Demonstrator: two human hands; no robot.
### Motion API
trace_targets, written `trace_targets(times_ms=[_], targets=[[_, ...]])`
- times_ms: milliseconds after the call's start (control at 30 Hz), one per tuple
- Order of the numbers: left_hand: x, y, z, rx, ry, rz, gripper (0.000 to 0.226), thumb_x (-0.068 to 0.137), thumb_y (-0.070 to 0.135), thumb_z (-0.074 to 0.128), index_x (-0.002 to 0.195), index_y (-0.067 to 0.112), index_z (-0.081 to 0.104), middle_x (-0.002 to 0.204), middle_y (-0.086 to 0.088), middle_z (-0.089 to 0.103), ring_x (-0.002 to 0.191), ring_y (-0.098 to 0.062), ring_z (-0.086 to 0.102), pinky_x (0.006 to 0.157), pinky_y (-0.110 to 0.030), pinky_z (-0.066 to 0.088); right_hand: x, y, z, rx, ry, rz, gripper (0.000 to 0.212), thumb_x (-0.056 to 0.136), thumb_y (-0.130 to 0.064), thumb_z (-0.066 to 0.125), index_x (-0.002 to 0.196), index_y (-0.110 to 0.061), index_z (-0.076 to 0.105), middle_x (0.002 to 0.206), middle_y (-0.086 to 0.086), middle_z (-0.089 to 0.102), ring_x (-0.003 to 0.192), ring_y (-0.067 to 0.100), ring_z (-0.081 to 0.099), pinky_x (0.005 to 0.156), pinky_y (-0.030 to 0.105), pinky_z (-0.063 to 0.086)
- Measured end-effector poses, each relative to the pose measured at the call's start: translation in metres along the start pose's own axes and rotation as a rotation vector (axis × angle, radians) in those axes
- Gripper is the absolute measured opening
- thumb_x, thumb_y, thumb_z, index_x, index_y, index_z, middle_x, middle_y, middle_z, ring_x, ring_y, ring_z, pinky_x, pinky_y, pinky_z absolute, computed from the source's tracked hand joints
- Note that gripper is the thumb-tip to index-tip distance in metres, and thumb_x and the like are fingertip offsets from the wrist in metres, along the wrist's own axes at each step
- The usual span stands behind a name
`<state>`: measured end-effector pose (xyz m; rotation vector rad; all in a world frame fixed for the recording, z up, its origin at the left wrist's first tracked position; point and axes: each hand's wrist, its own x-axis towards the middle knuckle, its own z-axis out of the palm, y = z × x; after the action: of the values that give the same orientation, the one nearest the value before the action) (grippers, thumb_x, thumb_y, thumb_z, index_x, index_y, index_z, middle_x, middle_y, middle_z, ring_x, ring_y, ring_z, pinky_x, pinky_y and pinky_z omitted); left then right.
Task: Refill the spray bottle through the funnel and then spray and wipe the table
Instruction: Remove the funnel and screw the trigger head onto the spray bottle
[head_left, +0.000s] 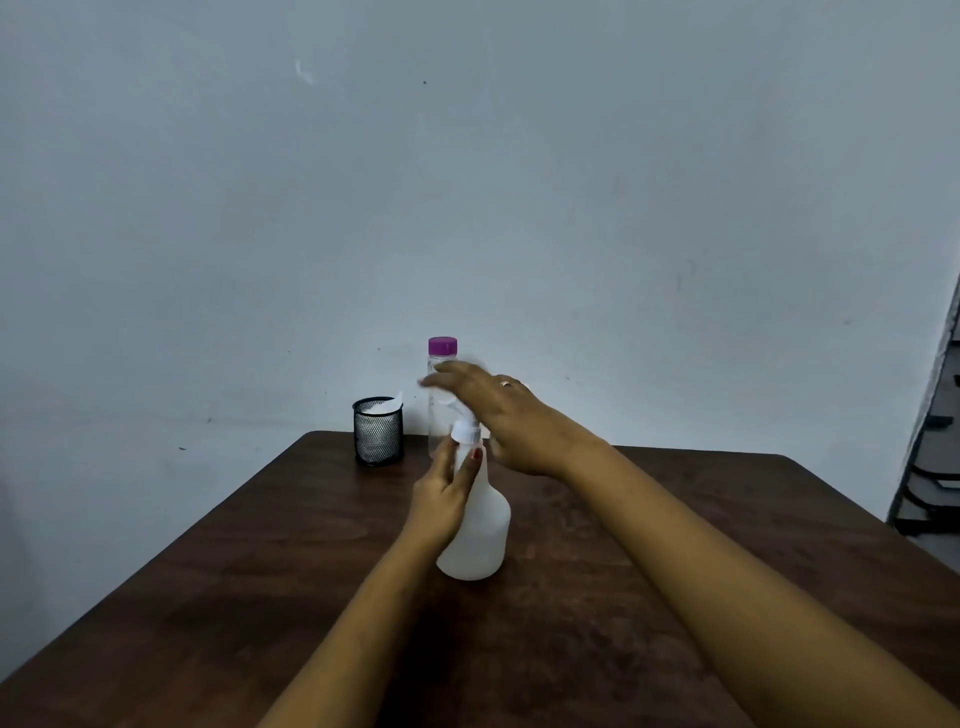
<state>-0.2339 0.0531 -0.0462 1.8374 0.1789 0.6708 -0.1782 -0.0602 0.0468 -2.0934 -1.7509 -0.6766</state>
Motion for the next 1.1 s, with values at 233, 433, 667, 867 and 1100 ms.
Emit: trace_targets(times_ms=[233,433,667,867,1100], targets=[[-0.006,-0.008,0.018,-0.178,0.199,0.054,0.045,0.091,0.055,0.045,0.132,0.039,0.043,0.117,0.015,0.057,0.107,-0.006,0.053,0.089,-0.021,0.042,0.011,0.000,-0.014,0.405,0.043,0.243,0.081,0.075,0.009,0.042,0.143,-0.034,0.032,0.128,-0.002,0.051,0.102,0.006,0.059,0.085,0.010,0.045],[0.001,-0.001,0.010,-0.203,0.266,0.149,0.033,0.085,0.051,0.053,0.111,0.031,0.058,0.090,0.019,0.067,0.085,0.012,0.059,0.077,-0.016,0.048,0.015,0.009,-0.015,0.465,-0.004,0.234,0.081,0.076,0.008,0.045,0.141,-0.037,0.032,0.120,-0.004,0.057,0.101,0.002,0.063,0.086,0.012,0.048],[0.010,-0.010,0.013,-0.199,0.247,0.118,0.044,0.084,0.056,0.056,0.116,0.025,0.062,0.107,0.009,0.067,0.100,0.001,0.060,0.087,-0.021,0.047,0.009,0.009,0.011,0.318,0.378,0.172,0.077,0.071,-0.010,0.065,0.138,-0.033,0.035,0.135,-0.027,0.039,0.124,-0.004,0.039,0.117,0.043,0.021],[0.008,-0.007,0.012,-0.220,0.214,0.148,0.014,0.087,0.040,0.054,0.100,0.041,0.060,0.100,0.009,0.066,0.097,-0.005,0.062,0.083,-0.023,0.050,-0.014,0.026,0.037,1.351,0.915,0.665,0.041,0.091,-0.030,0.058,0.128,-0.037,0.042,0.112,-0.003,0.053,0.093,0.009,0.057,0.077,0.024,0.047],[0.008,-0.011,0.010,-0.290,0.158,0.178,0.029,0.084,0.039,0.055,0.110,0.029,0.060,0.107,0.008,0.067,0.101,-0.003,0.063,0.079,-0.010,0.048,-0.028,0.018,0.059,1.504,0.130,0.553,0.037,0.080,-0.014,0.073,0.116,-0.011,0.062,0.112,0.015,0.067,0.109,0.031,0.063,0.097,0.043,0.048]])
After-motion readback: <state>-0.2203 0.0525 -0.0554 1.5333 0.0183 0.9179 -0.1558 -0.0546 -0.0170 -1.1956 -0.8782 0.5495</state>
